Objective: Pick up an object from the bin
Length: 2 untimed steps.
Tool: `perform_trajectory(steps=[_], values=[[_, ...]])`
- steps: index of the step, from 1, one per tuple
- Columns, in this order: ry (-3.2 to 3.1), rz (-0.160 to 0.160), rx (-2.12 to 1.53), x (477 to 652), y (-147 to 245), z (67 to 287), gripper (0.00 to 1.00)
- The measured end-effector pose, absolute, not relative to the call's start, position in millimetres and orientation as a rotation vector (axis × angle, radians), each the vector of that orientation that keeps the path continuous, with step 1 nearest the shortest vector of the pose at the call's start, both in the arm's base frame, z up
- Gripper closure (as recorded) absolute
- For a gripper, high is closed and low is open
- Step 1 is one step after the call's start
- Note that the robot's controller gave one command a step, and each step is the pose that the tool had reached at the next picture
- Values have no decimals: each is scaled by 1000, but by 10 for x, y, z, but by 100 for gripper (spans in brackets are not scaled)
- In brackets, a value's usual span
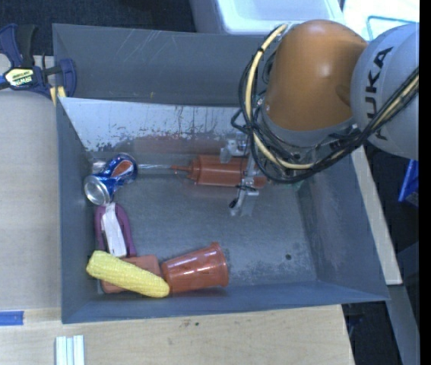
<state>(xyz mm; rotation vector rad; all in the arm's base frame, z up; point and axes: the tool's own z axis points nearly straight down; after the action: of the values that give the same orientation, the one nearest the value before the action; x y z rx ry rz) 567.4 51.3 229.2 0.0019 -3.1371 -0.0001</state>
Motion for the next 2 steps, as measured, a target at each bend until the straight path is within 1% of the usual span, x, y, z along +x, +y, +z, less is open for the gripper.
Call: perform_trajectory(steps=[1,2], values=[[-3145,-1,-1,5690,509,2336,0],[-3151,-5,-142,6139,452,978,0]])
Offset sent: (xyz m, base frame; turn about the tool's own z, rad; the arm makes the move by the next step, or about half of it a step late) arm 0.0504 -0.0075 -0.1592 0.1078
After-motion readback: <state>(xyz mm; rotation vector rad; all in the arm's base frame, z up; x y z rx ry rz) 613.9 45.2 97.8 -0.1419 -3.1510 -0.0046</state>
